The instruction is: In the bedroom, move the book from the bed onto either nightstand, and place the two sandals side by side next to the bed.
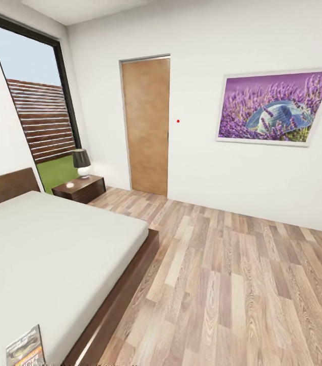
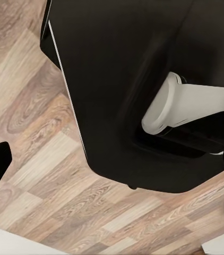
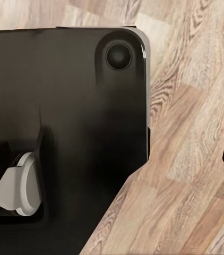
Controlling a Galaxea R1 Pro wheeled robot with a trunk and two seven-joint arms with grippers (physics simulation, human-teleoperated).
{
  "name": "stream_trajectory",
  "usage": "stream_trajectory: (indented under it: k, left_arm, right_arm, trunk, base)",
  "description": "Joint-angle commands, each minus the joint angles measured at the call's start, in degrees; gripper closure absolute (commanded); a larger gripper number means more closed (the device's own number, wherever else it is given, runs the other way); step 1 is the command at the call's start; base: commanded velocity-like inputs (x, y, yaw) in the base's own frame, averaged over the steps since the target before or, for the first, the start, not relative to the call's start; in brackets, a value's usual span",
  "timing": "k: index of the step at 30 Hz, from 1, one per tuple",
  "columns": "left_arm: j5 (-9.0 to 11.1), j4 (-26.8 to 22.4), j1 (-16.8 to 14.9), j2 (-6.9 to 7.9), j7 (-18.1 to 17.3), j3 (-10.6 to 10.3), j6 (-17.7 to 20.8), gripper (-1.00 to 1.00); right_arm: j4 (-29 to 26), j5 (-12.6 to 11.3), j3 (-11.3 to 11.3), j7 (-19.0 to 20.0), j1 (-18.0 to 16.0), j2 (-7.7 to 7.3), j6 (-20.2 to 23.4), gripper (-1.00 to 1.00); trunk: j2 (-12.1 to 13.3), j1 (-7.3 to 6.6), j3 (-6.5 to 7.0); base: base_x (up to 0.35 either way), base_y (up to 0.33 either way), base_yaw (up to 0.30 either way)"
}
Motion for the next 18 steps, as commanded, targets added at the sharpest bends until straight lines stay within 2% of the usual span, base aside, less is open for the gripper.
stream_trajectory:
  k: [1, 18]
  left_arm:
    - [0.6, -0.2, 0.0, 0.04, 0.0, -0.2, 0.4, -1.0]
    - [0.5, -0.2, 0.0, 0.0, 0.0, -0.2, 0.4, -1.0]
  right_arm:
    - [-0.1, -0.6, 0.4, 0.0, 0.0, -0.06, -0.2, -1.0]
    - [0.0, -0.6, 0.4, 0.0, 0.0, -0.06, -0.2, -1.0]
  trunk:
    - [-0.1, 0.04, -0.1]
    - [-0.1, 0.04, -0.14]
  base:
    - [0.001, 0.0, 0.289]
    - [0.0, 0.0, 0.289]
